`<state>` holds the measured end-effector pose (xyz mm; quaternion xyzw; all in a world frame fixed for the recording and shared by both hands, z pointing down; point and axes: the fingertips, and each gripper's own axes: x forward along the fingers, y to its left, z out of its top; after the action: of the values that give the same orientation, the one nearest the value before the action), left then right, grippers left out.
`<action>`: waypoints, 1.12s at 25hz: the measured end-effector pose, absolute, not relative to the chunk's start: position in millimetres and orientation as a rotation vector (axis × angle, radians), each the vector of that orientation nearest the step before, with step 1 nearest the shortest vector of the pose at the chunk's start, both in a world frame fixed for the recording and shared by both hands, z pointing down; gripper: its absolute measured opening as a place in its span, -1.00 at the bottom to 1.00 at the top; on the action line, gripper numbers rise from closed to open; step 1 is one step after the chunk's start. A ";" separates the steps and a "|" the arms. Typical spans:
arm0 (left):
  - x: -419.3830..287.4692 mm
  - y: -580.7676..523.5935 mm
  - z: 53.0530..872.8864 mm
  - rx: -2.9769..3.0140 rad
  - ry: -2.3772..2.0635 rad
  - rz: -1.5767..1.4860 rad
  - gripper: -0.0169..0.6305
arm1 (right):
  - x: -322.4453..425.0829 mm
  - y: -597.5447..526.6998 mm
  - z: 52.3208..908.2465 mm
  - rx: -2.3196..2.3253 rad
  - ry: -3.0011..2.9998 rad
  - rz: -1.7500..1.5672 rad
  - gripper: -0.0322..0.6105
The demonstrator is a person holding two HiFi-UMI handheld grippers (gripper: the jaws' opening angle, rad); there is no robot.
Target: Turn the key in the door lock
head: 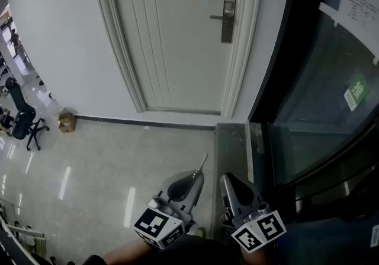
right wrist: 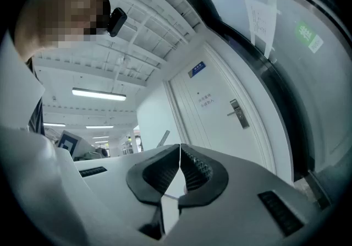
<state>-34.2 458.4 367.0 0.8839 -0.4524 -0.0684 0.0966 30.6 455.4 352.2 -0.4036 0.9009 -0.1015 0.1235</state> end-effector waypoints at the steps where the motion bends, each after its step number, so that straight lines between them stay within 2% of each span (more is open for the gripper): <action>1: -36.6 452.4 369.3 2.614 -1.340 -0.202 -0.93 | 27.7 449.8 354.4 -1.177 2.632 -0.300 -0.85; 20: -97.3 244.6 360.6 2.636 -1.213 -0.260 -0.93 | -40.0 251.8 346.4 -1.284 2.637 -0.266 -0.85; 28: -93.3 171.9 358.3 2.642 -1.113 -0.236 -0.93 | -40.8 182.2 340.2 -1.370 2.605 -0.296 -0.85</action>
<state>-93.3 171.9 358.3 0.9104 -0.3835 -0.0814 0.1319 -40.8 182.2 340.2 -0.4612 0.8769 -0.0996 0.0916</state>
